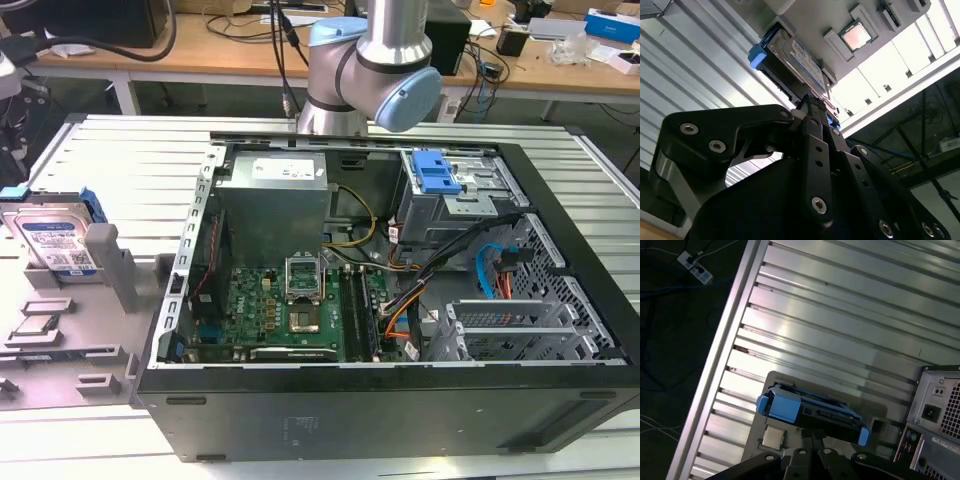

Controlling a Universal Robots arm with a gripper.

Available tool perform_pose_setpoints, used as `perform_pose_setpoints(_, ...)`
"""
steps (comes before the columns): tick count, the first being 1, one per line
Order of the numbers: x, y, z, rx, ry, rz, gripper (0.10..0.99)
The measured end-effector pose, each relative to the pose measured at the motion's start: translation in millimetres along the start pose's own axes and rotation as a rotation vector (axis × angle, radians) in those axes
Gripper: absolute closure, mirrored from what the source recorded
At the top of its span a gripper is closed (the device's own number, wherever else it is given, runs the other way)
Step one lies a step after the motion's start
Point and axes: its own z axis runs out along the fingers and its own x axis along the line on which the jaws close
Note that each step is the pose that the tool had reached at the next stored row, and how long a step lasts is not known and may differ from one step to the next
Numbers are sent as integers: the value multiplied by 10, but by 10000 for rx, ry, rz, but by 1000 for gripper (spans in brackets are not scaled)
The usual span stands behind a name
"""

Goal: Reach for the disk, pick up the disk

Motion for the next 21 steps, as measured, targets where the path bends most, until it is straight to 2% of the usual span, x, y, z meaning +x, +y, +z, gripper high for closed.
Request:
perform_pose_setpoints(4, 0, 0, 0, 0, 19, -491, 980)
perform_pose_setpoints(18, 0, 0, 0, 1, 63, -1632, 980)
perform_pose_setpoints(21, 0, 0, 0, 1, 80, -2073, 980)
